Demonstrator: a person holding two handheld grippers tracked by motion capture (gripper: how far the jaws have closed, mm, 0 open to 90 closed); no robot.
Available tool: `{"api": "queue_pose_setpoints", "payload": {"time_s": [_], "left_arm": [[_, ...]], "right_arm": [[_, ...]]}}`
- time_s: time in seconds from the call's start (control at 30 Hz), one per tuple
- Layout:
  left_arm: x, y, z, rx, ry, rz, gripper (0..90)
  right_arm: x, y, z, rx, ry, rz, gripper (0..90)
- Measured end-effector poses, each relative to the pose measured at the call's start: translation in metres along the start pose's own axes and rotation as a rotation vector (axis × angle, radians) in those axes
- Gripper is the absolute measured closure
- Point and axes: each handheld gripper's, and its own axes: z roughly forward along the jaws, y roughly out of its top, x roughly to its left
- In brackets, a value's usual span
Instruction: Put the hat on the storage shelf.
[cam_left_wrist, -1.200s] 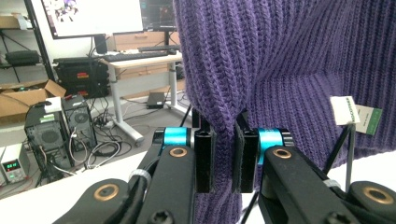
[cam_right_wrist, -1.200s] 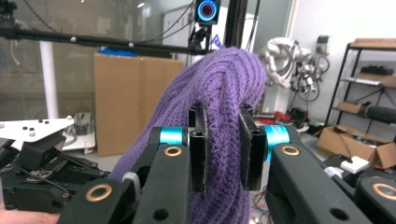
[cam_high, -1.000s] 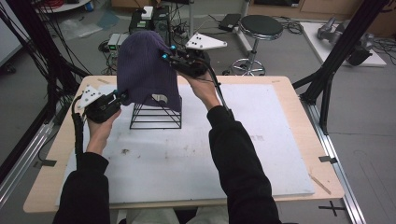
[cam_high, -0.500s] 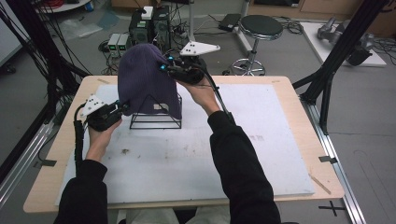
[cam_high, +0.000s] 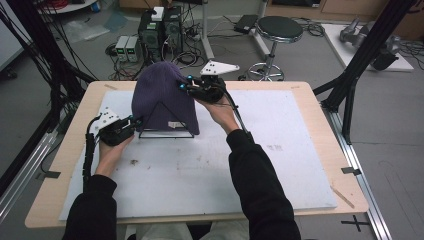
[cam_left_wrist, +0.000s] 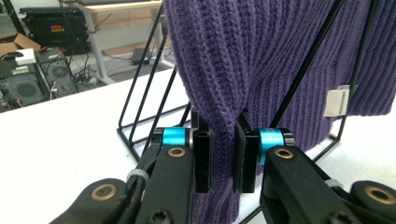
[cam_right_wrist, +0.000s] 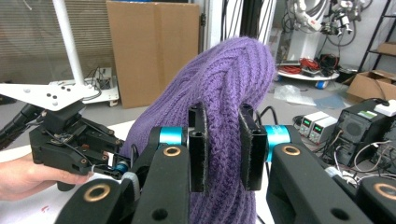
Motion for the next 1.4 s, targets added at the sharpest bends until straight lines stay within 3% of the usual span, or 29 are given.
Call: {"api": "queue_pose_setpoints", "payload": {"time_s": [0.33, 0.87, 1.03, 1.17, 1.33, 1.4], "left_arm": [[0.002, -0.016, 0.004, 0.079, 0.011, -0.023, 79.8], [0.002, -0.015, 0.002, 0.080, 0.016, -0.032, 77.7], [0.003, -0.013, 0.000, 0.064, 0.019, -0.058, 70.2], [0.004, -0.011, -0.003, 0.028, 0.020, -0.105, 56.3], [0.001, -0.006, -0.005, 0.003, 0.013, -0.109, 45.7], [0.000, -0.005, -0.006, 0.000, 0.009, -0.113, 43.0]], "right_arm": [[0.003, -0.015, 0.010, 0.043, 0.008, -0.004, 77.3], [0.003, -0.018, 0.008, 0.048, -0.002, 0.013, 73.3], [0.000, -0.018, 0.007, 0.053, -0.013, 0.034, 62.2], [-0.002, -0.018, 0.004, 0.056, -0.005, 0.053, 44.8], [-0.003, -0.015, -0.002, 0.050, -0.030, 0.064, 29.0], [-0.004, -0.013, -0.005, 0.044, -0.050, 0.070, 26.6]]}}
